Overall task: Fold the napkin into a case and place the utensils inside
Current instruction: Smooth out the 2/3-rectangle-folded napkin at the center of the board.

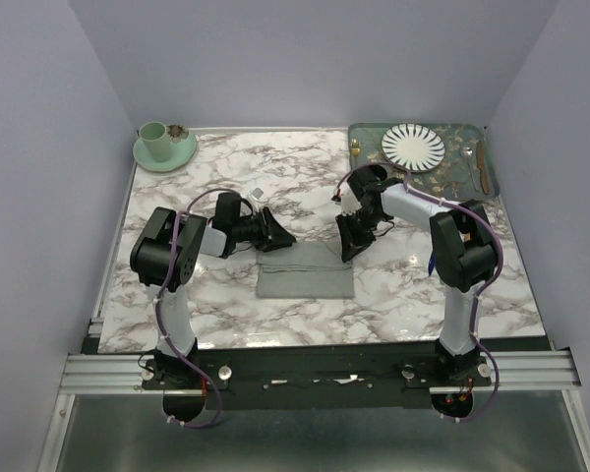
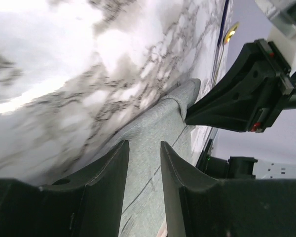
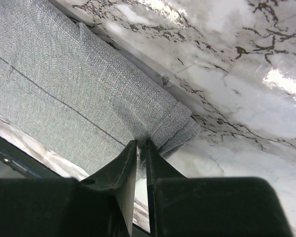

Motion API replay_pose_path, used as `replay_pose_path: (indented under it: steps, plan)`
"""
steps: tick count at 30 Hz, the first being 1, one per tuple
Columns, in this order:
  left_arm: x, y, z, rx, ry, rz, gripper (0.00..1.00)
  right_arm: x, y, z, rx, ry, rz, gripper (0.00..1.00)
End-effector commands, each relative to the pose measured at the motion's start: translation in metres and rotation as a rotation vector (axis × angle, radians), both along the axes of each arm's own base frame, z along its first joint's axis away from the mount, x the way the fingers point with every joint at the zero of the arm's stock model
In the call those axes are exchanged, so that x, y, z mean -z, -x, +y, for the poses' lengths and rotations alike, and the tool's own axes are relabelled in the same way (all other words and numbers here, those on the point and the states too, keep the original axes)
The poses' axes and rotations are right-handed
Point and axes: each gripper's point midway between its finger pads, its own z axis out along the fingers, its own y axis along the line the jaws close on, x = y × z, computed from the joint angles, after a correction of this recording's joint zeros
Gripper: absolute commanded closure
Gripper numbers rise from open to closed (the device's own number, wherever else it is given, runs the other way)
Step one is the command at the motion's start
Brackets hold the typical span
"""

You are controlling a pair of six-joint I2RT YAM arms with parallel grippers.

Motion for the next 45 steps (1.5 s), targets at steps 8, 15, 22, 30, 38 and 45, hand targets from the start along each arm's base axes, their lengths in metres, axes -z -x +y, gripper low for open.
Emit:
replay_pose_path:
  steps: [8, 15, 22, 30, 38, 45]
  plan:
    - [0.013, 0.007, 0.084, -0.133, 0.031, 0.095, 0.49, 0.021, -0.015, -0.019, -0.082, 0.112, -0.051, 0.8]
    - [-0.08, -0.006, 0.064, -0.077, 0.084, -0.202, 0.45, 0.006, -0.008, 0.002, -0.111, 0.022, -0.05, 0.8]
    - [-0.098, -0.008, -0.006, -0.072, 0.196, -0.194, 0.73, 0.002, -0.001, 0.012, -0.148, -0.054, -0.053, 0.78]
    - [-0.062, -0.017, -0.04, -0.047, 0.221, -0.089, 0.81, -0.012, -0.002, 0.021, -0.195, -0.123, -0.084, 0.78]
    - [-0.05, -0.022, -0.076, -0.037, 0.197, -0.059, 0.86, -0.013, 0.002, 0.024, -0.202, -0.148, -0.081, 0.78]
    - [-0.012, -0.013, -0.1, -0.022, 0.089, 0.005, 0.94, -0.02, 0.002, 0.024, -0.196, -0.157, -0.094, 0.78]
